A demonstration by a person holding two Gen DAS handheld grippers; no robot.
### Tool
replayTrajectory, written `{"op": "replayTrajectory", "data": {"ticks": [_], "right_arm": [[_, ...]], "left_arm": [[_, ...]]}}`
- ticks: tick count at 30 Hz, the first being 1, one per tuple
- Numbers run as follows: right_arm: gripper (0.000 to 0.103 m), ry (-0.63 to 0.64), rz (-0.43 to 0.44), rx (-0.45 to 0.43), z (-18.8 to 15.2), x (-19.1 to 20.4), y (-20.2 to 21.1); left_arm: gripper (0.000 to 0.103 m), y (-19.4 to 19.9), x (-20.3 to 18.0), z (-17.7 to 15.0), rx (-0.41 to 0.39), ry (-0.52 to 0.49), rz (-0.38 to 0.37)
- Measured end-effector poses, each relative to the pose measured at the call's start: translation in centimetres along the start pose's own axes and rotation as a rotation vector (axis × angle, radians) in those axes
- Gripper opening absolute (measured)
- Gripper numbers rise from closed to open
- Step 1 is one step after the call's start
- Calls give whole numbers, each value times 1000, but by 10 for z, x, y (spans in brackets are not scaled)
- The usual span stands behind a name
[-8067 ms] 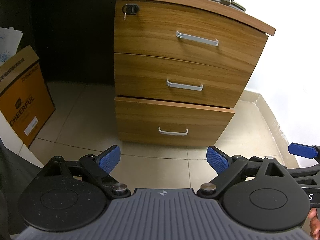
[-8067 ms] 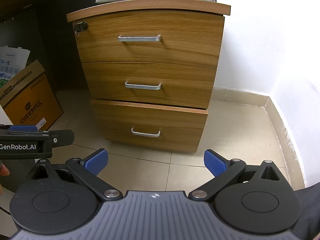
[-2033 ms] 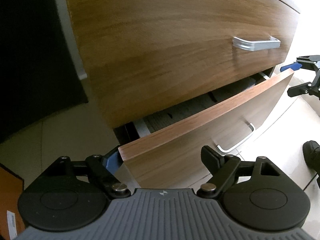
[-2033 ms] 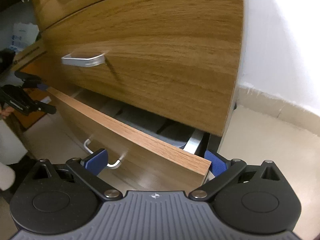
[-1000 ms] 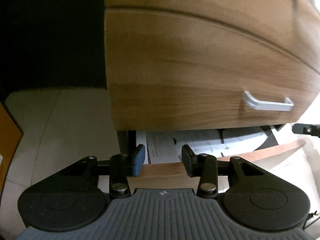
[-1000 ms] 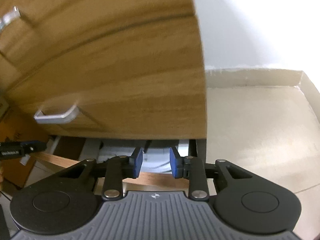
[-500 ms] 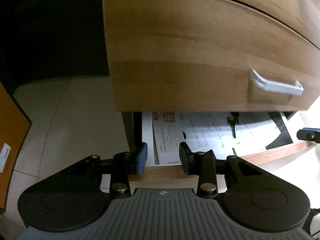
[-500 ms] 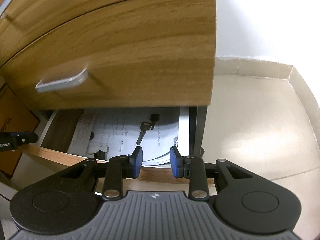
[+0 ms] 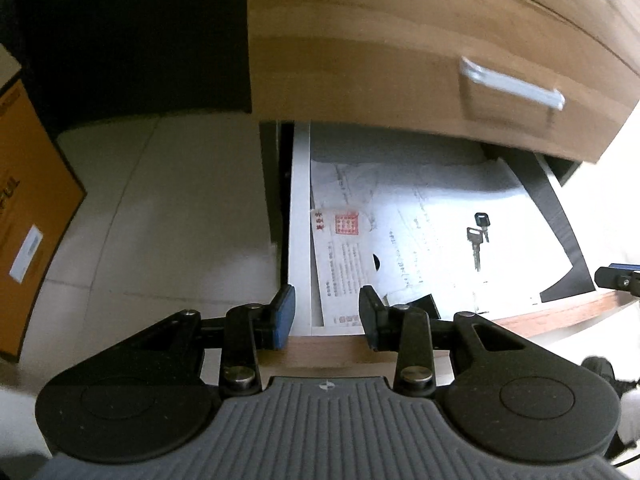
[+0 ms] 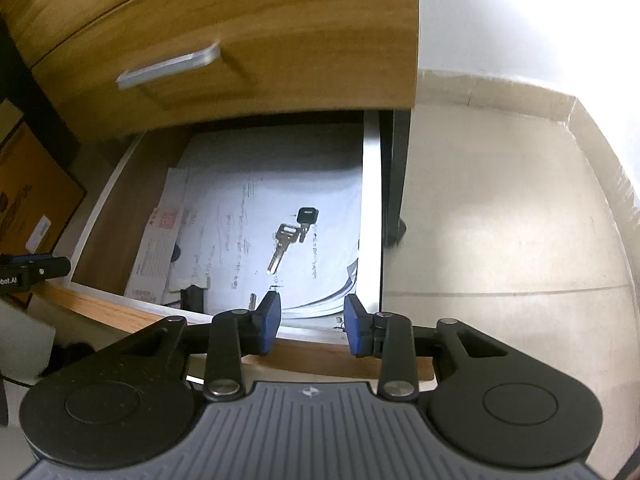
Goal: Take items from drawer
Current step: 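Grip the bottom drawer's front edge with both tools and pull it open, then release the drawer edge and reach the left tool into the drawer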
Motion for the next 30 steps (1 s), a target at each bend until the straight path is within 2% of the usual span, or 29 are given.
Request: {"op": "replayTrajectory", "data": {"ticks": [5,13,23,27,30], "right_arm": [[39,48,-7,17,-13,3,0],[39,73,-15,72,-21,8,1],[39,80,24,76,-9,27,-13],[39,123,45,122,1,40,-27],[39,161,67,165,8,50,-39]], "left_arm": [[39,9,-6,-21,50,-4,18],[39,17,-14,-35,116,-12,42],[43,17,-15,-44,106,-14,28],[43,11,-17,-37,104,-9,6],[43,10,-24,-28,79,-46,-14]]}}
Point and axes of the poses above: each gripper's, at about its wrist camera, not at the fingertips, and y roughly against the way its jaws point, x to its left, z to its top, the point moved 4 cm from there along -y, roughly the way its jaws point, and after that the axes turned 12 degrees about -y, right-handed, at the moved point
